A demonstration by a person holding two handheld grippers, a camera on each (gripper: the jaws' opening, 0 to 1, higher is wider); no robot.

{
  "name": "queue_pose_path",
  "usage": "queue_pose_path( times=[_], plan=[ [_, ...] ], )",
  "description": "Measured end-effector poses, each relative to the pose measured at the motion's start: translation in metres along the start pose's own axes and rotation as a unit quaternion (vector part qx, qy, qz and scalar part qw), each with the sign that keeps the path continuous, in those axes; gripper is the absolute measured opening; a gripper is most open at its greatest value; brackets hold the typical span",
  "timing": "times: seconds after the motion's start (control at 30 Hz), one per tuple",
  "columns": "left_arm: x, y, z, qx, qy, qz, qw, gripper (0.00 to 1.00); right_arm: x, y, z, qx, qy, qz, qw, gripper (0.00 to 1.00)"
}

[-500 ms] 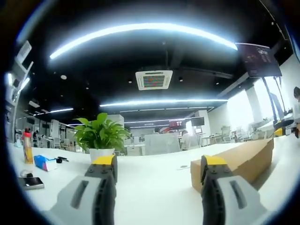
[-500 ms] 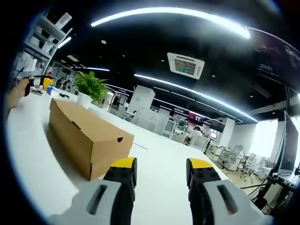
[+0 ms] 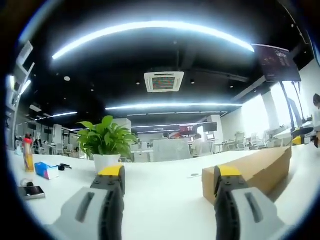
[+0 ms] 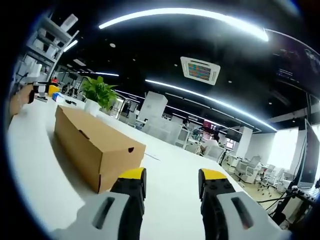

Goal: Operate the shoe box by opening the lid, removing the specified soft item, and placing it in the target area until the item is outside and the box remains undamaged.

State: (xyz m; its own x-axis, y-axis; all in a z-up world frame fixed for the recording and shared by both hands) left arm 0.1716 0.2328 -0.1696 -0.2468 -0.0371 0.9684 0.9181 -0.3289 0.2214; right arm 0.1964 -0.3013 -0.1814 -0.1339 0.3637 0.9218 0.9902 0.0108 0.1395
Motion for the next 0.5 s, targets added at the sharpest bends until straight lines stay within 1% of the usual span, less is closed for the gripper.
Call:
queue_pose_path(
  times=[0.13, 0.2, 0.33, 0.5],
  plan=[
    [0.0000, 0.0003, -0.0006, -0.001, 0.007, 0.002, 1.0000, 0.74, 0.0001, 0.0000, -0.0006, -0.003, -0.002, -0.001, 1.0000, 0.43],
    [0.0009, -0.0013, 0.0008, 0.002, 0.008, 0.002, 1.0000, 0.74, -0.0002, 0.0002, -0.0008, 0.002, 0.004, -0.001, 1.0000, 0.43],
    [0.0034, -0.0052, 0.0047, 0.000, -0.014, -0.006, 0.9999, 0.74, 0.0007, -0.0002, -0.0001, 0.017, 0.021, -0.004, 0.9996, 0.43],
    [0.0052, -0.0083, 0.0082, 0.004, -0.018, -0.003, 0.9998, 0.74, 0.0021, -0.0001, 0.0029, 0.035, 0.032, -0.007, 0.9989, 0.43]
  ],
)
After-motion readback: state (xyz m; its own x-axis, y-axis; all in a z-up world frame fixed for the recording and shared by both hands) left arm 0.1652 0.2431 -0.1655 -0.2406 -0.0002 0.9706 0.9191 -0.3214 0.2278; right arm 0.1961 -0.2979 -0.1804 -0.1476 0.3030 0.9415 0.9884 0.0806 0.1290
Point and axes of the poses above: the point that each gripper's makers call its tool centre point, and the gripper's own axes: y roughly forward along the fingers, z roughly to its left, x roughly out of its top, the point moved 10 cm from there along -y, roughly backward along the fingers, and after that the axes turned 14 degrees about -x, right-handed, at the moved point
